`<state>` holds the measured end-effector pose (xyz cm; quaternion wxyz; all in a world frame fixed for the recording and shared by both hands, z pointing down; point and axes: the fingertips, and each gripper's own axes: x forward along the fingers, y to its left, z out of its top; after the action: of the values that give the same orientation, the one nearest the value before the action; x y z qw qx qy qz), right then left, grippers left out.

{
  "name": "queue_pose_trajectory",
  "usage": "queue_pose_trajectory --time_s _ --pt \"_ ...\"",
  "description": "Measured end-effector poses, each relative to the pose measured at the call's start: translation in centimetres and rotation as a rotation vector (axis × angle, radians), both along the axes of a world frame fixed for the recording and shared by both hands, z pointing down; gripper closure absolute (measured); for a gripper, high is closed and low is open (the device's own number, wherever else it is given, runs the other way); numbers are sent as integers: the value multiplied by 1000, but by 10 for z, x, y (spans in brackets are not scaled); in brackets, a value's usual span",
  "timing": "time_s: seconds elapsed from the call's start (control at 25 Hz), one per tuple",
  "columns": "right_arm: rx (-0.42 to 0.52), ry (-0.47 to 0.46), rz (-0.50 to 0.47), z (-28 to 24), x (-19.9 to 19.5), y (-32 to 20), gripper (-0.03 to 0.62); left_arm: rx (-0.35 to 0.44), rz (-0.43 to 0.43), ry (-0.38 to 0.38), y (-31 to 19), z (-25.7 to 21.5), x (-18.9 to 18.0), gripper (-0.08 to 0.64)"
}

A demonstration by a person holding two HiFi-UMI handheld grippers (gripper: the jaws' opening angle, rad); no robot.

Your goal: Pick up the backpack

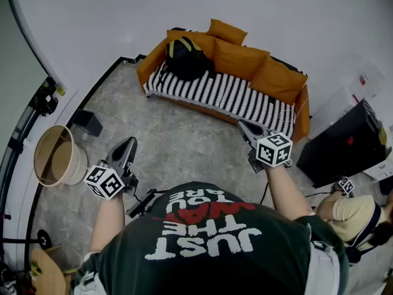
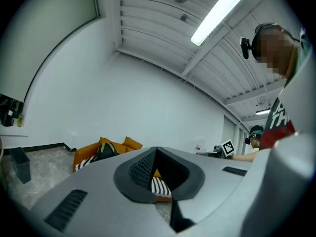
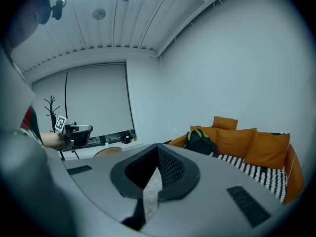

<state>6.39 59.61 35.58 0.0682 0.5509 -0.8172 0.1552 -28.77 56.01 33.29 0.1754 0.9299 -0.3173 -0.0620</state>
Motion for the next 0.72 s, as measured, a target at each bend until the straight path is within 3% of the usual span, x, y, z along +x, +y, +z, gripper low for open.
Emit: queue_pose_trajectory --time_s 0.48,0.72 --pt "18 3 -11 -5 9 -17 565 15 17 -7 -12 -1 17 551" --pt "31 -54 -18 -7 31 -19 563 19 9 -20 -17 -7 38 551"
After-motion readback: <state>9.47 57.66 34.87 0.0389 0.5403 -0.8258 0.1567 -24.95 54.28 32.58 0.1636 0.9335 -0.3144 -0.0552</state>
